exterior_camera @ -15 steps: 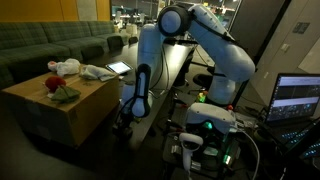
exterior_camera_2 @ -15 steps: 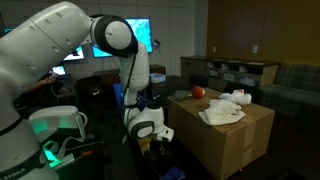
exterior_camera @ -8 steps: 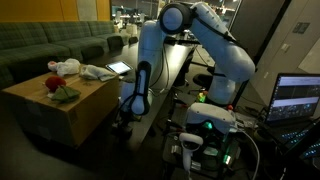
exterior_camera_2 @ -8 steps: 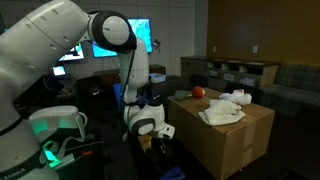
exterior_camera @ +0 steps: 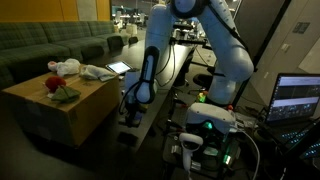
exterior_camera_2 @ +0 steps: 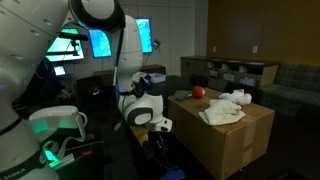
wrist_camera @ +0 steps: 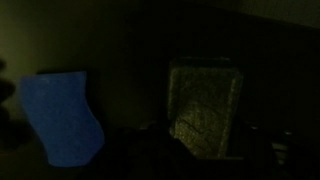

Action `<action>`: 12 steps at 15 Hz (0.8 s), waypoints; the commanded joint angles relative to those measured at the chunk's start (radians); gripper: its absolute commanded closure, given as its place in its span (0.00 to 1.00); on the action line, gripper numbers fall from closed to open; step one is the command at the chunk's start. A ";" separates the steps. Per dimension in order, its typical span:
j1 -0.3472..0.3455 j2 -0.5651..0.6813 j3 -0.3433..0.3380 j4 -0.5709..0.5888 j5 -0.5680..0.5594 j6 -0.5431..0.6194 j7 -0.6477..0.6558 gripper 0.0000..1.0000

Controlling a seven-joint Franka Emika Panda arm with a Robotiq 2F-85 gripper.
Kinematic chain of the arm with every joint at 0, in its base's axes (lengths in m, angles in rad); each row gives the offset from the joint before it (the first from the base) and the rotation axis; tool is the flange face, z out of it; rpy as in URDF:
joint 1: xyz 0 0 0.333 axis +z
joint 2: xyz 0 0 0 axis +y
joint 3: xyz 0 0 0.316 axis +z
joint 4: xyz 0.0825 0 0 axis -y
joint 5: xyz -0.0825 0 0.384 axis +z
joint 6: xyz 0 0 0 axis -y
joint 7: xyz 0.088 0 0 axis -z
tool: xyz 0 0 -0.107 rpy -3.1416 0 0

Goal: Put the objects on the table on to the box and the objects on the box on to the table

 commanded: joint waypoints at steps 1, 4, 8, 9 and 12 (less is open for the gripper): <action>-0.063 -0.224 0.038 -0.147 -0.008 -0.097 -0.047 0.69; -0.099 -0.374 0.059 -0.188 0.016 -0.196 -0.076 0.69; -0.085 -0.546 0.035 -0.153 0.044 -0.350 -0.088 0.69; -0.073 -0.574 0.022 -0.132 0.038 -0.381 -0.082 0.69; -0.045 -0.610 0.001 -0.049 0.020 -0.445 -0.071 0.69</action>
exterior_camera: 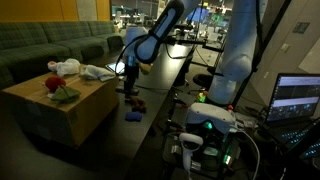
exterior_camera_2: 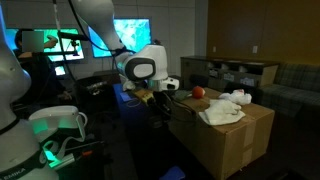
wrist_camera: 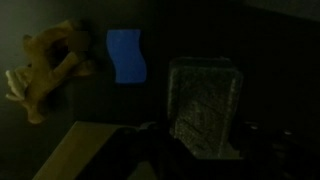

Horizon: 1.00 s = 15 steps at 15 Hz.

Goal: Put the objects on the table on to the box and the objects on the box on to the table

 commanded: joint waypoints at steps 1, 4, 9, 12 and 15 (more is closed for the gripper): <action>0.047 -0.051 -0.036 0.096 -0.012 -0.086 0.007 0.69; 0.064 -0.002 -0.042 0.223 -0.011 -0.133 -0.024 0.69; 0.090 0.143 -0.041 0.448 -0.045 -0.167 -0.066 0.69; 0.103 0.252 -0.039 0.577 -0.064 -0.172 -0.092 0.69; 0.115 0.357 -0.045 0.696 -0.089 -0.171 -0.099 0.69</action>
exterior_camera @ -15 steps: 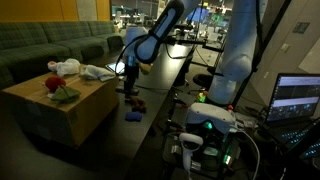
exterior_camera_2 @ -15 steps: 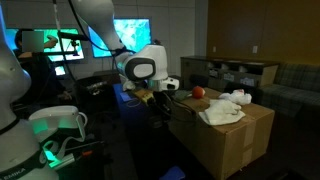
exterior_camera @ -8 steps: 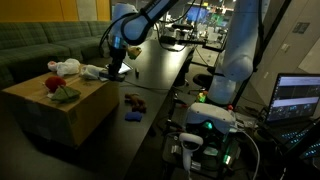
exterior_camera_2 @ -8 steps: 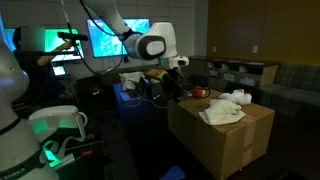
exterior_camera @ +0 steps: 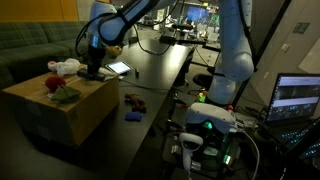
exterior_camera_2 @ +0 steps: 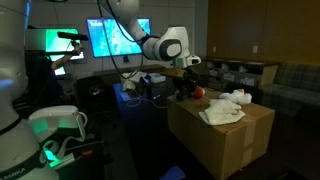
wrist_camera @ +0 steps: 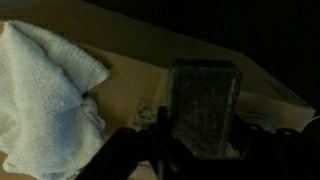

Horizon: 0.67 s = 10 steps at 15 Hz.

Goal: Put the objects on the table on to the box and the objects on the box on to the table

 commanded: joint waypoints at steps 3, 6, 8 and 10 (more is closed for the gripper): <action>0.022 0.205 -0.016 0.258 -0.033 -0.041 -0.037 0.69; 0.022 0.281 -0.019 0.351 -0.032 -0.066 -0.049 0.69; 0.028 0.322 -0.029 0.400 -0.040 -0.076 -0.045 0.69; 0.027 0.348 -0.031 0.438 -0.038 -0.095 -0.048 0.69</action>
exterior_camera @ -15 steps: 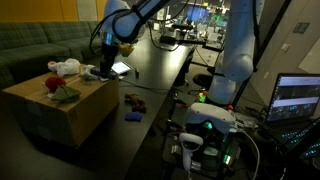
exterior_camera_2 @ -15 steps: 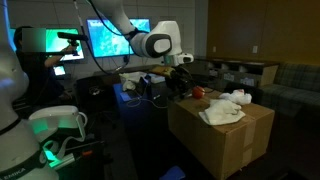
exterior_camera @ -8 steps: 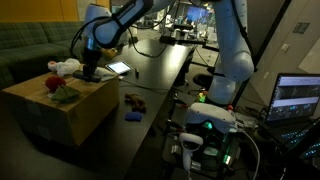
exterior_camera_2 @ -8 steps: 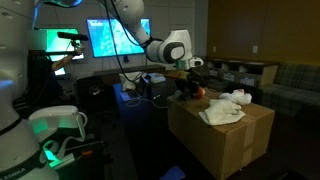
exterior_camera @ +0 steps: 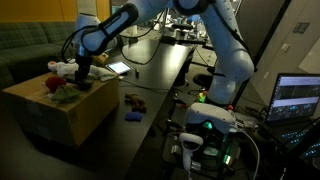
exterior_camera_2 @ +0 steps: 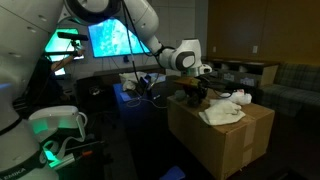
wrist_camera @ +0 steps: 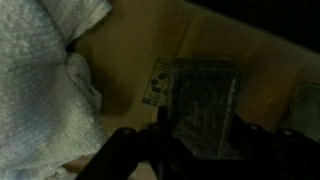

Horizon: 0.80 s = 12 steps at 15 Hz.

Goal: Put the objects on the table on to the box and the objects on the box on to the table

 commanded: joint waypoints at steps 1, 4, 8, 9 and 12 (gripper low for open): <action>0.015 0.069 -0.017 0.123 -0.015 -0.056 -0.008 0.69; 0.020 0.083 -0.022 0.151 -0.018 -0.066 0.000 0.19; 0.029 0.070 -0.027 0.159 -0.023 -0.068 0.007 0.00; 0.031 0.058 -0.027 0.155 -0.023 -0.065 0.008 0.00; 0.040 0.033 -0.029 0.149 -0.028 -0.046 0.014 0.00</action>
